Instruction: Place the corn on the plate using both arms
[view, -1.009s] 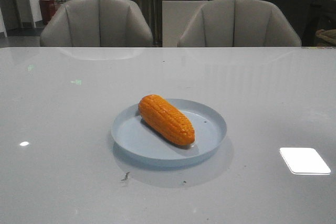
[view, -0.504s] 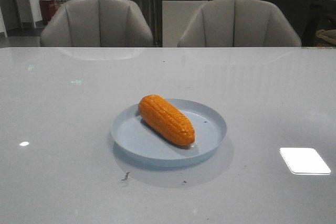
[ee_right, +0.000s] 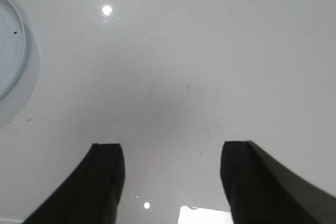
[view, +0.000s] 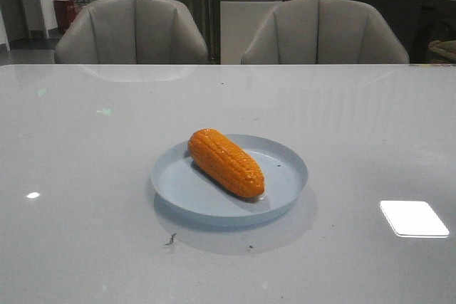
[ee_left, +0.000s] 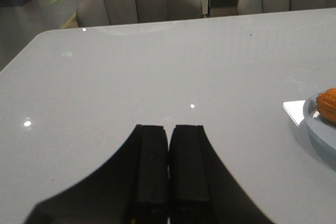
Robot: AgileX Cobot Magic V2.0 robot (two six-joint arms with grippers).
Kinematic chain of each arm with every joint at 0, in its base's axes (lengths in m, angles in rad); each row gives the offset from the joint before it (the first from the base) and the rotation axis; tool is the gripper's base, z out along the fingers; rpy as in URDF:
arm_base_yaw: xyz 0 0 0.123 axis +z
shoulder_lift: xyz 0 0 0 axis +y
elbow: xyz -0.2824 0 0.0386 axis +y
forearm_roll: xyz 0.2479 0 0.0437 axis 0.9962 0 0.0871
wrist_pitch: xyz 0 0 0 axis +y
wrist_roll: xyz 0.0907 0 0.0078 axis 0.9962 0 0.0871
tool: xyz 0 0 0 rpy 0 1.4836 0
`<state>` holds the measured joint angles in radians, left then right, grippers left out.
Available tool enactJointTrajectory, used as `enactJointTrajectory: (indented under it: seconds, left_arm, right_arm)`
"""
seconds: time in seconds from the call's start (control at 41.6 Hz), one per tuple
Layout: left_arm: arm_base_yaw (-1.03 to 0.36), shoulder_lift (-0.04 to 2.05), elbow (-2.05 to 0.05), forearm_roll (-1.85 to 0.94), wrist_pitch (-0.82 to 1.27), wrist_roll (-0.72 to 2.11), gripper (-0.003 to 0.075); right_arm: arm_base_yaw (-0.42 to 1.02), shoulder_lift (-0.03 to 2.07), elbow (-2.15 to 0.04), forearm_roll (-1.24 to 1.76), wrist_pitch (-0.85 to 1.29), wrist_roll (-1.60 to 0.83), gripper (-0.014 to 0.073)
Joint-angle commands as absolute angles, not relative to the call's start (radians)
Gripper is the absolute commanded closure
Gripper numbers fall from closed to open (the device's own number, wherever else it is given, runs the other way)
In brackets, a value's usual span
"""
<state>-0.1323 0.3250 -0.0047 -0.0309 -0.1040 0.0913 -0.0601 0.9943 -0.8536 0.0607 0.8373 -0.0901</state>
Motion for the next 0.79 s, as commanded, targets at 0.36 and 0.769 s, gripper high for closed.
enactJointTrajectory:
  seconds: [0.36, 0.769]
  left_arm:
    - [-0.019, -0.032, 0.048, -0.041, -0.085, 0.081, 0.0627]
    - [-0.019, -0.021, 0.048, -0.041, -0.099, 0.081, 0.0627]
  right_arm:
    - [-0.066, 0.977, -0.88, 0.062, 0.794, -0.092, 0.0084]
    - [-0.066, 0.978, -0.88, 0.062, 0.793, -0.092, 0.0084]
